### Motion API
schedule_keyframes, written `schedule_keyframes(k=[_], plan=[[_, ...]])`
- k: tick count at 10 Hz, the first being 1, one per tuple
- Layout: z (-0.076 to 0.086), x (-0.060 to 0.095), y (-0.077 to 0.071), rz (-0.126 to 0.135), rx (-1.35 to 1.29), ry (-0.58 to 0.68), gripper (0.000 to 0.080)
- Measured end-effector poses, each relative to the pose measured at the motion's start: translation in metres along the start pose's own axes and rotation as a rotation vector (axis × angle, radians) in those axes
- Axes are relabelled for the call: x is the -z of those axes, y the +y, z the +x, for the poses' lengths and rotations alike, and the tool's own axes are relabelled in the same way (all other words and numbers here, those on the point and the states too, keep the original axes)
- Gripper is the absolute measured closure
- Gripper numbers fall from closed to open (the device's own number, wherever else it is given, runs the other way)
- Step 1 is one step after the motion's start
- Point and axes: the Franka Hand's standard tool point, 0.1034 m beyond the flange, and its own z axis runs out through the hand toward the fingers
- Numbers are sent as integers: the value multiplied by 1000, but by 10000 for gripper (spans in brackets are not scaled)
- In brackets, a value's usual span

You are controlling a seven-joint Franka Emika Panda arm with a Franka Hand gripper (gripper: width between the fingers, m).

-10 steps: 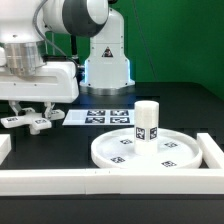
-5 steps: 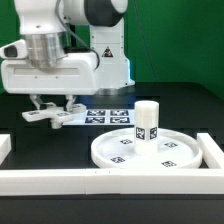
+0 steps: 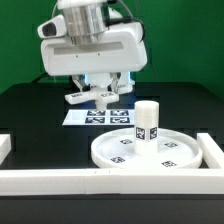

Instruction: Assemble round table

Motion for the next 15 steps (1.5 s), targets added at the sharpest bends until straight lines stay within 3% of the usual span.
schedule_keyframes(k=[4,7,10,13,15], plan=[[-1,-1,-1,0,-1,-5,354],[-6,29,-43,40,-30,-14,354],[-8,38,-80,43,-12,17,354],[-9,36,-81,43,-9,14,354],[3,34,-96,22,106,24,354]])
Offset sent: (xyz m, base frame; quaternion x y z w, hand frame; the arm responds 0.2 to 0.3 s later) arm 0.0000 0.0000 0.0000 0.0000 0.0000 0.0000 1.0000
